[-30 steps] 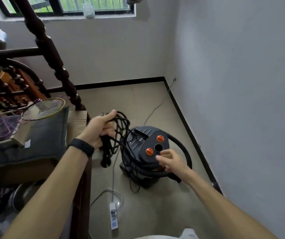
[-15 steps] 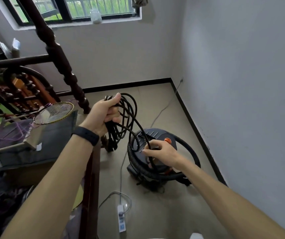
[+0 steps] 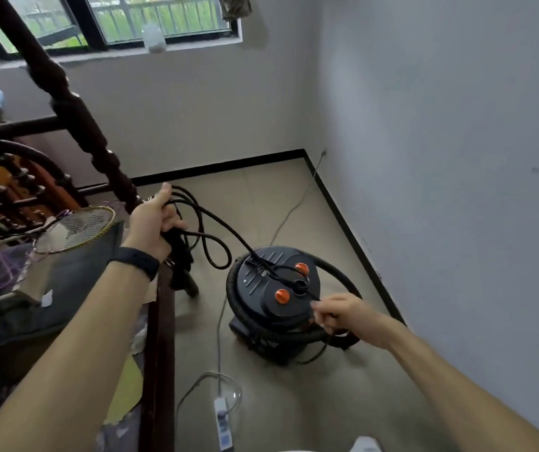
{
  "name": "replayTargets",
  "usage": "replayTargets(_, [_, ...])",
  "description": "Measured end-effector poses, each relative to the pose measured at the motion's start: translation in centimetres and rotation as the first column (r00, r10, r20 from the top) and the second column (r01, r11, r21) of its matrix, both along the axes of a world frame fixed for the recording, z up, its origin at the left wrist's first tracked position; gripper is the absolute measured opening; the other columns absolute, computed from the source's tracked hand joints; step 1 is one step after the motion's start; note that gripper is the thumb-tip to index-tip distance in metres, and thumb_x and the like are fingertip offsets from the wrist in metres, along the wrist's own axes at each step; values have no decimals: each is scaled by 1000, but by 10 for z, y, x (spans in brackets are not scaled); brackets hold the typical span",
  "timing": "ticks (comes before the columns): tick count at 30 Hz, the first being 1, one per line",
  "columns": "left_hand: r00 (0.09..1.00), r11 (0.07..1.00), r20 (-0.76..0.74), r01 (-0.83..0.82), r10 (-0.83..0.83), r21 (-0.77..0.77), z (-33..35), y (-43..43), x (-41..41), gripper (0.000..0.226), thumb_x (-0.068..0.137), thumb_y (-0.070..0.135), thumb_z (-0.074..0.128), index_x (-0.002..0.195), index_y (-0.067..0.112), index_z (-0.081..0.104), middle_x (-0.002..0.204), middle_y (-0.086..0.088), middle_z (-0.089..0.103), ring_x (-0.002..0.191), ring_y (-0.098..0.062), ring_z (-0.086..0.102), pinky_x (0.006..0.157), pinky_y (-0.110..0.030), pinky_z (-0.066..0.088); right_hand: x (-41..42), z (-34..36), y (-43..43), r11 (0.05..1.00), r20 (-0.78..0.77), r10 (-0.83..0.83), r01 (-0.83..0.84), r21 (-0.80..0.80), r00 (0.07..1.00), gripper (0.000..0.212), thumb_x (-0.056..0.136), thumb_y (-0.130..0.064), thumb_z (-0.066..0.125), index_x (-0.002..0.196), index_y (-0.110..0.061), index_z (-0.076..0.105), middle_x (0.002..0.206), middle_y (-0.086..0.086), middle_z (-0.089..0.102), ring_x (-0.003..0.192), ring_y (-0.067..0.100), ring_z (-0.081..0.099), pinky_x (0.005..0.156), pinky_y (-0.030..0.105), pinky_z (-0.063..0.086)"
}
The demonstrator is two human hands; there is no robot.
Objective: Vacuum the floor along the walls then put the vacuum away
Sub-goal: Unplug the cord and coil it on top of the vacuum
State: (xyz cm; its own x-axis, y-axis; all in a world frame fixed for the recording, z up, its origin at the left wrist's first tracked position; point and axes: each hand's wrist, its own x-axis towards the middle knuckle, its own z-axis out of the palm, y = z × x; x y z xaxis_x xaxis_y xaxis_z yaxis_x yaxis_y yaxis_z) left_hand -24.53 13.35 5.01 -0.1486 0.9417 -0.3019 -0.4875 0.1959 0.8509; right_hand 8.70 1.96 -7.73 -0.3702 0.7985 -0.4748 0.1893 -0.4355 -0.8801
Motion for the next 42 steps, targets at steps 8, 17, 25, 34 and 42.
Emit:
replayTargets(8, [993,998,112,-29,36,-63,-38,-5,11,27,103,36,48,79,24,45,46,11,33,36,-5,28,53,-18,37,22,-48,-29,950,655,-305,270,158,691,53,108,-56,32,109,-12,62,104,13,68,108,37,65,82,39,45])
replayTargets(17, [895,877,-25,431,-446,-213,-100,-65,90,30,93,36,64,91,6,60,58,5,42,50,-11,40,55,-24,41,-73,48,22,915,750,160,-381,131,642,26,106,-10,40,99,0,63,115,23,67,100,38,63,82,40,51])
replayTargets(25, [593,892,-734,450,-331,-38,-120,-82,97,29,100,40,51,99,12,60,86,0,70,83,-15,66,80,-38,51,-87,59,21,864,662,151,-423,272,734,28,86,-29,69,65,-14,60,63,0,58,64,14,54,62,33,43])
replayTargets(34, [635,728,-362,631,-683,-268,-107,-66,40,47,79,51,72,70,6,64,47,4,38,35,-10,29,40,-22,21,-9,37,21,940,189,-137,67,333,972,16,80,-35,75,74,-23,66,59,-19,57,58,-4,50,62,15,38])
replayTargets(42, [837,844,-137,506,-530,-177,-91,-17,18,49,78,51,73,55,18,44,39,7,24,29,-10,22,41,-22,36,15,-68,21,966,427,-249,189,179,869,40,102,-35,64,65,-24,55,59,-16,53,67,12,53,68,30,38])
